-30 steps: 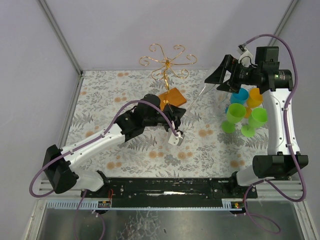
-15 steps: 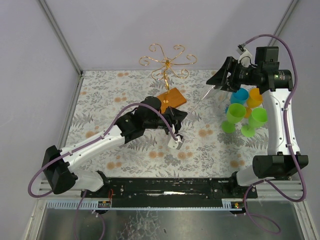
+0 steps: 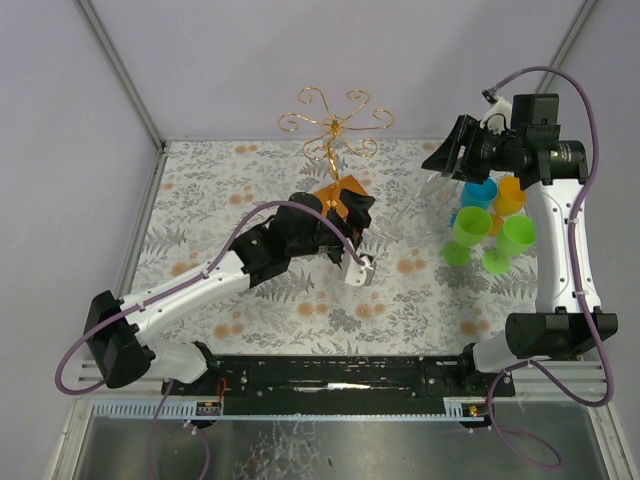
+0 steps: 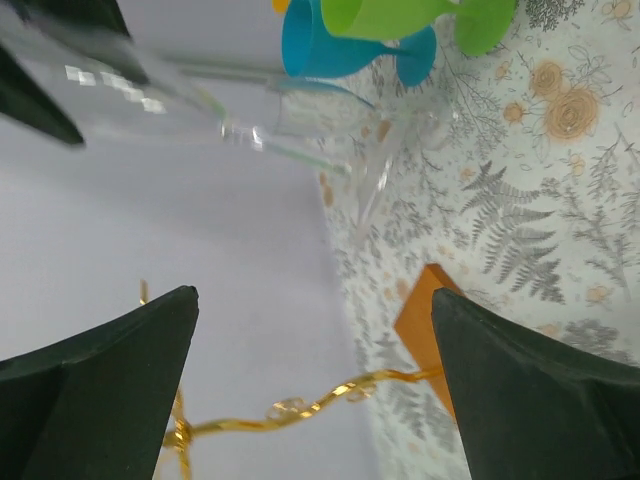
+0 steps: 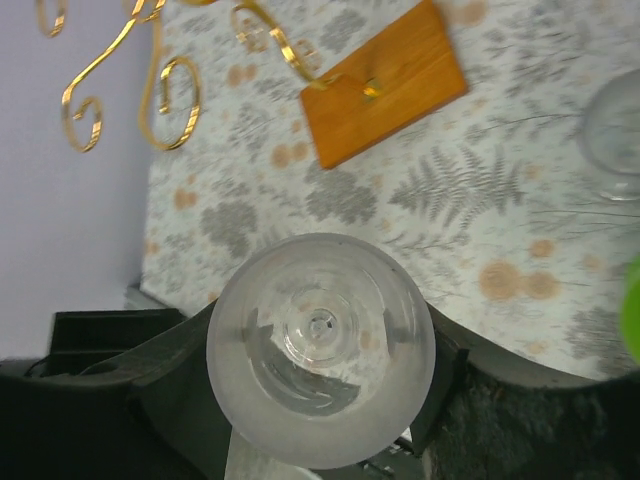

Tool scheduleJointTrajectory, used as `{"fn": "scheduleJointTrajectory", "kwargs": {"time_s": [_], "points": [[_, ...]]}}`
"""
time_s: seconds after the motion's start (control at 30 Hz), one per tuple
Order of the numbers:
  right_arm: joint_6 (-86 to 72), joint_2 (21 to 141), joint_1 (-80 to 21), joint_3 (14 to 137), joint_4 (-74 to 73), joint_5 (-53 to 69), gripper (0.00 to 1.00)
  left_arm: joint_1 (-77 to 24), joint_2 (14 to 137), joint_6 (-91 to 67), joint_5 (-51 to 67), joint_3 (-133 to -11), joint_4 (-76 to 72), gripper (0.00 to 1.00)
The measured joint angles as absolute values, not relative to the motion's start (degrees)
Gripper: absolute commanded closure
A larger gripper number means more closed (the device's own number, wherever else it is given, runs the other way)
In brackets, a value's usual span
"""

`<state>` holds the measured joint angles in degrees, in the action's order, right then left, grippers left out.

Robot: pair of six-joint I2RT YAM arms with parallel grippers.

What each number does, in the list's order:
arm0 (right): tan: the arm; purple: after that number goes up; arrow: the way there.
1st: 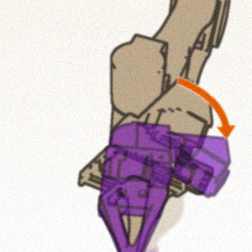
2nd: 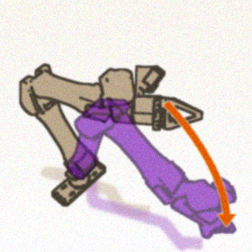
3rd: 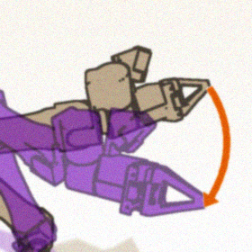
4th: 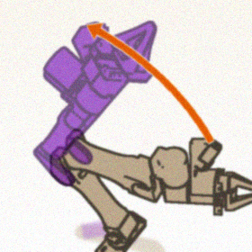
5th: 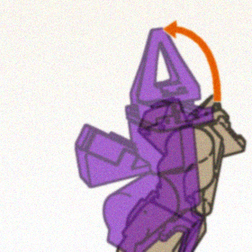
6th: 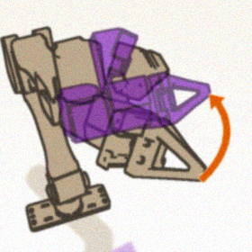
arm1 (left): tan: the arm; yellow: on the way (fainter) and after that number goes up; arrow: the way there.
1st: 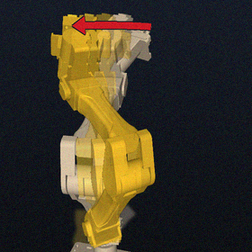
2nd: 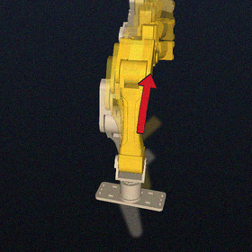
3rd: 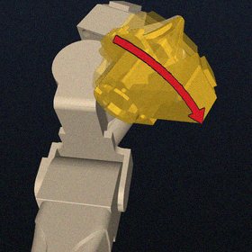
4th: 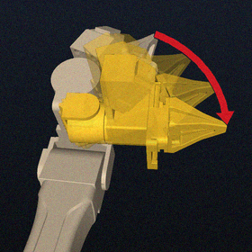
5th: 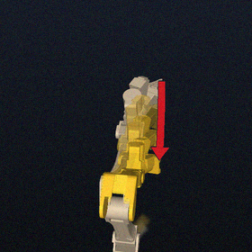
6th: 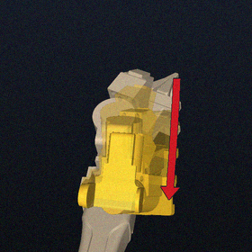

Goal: Take the wine glass off the wine glass rack

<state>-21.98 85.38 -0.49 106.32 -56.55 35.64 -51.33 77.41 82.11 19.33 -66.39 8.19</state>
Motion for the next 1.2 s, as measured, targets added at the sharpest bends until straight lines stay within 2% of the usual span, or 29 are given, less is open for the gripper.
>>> {"fn": "scheduleJointTrajectory", "kwargs": {"time_s": [0.2,0.43,0.77,1.2], "points": [[-18.68,80.38,-0.51,101.73,-52.75,20.49,0.84,-51.09,77.54,68.77,15.11,-68.9,9.37,0.0],[-16.23,74.26,-3.66,89.36,-44.77,8.99,0.83,-49.65,80.55,48.05,12.99,-87.05,11.49,0.0],[-12.36,72.14,-10.13,70.59,-30.52,-1.98,0.78,-40.23,85.84,22.5,16.75,-103.53,16.21,0.0],[-7.31,69.34,-12.12,56.23,-13.32,-9.39,0.74,-28.21,87.53,2.79,21.28,-105.97,17.82,0.0]]}}
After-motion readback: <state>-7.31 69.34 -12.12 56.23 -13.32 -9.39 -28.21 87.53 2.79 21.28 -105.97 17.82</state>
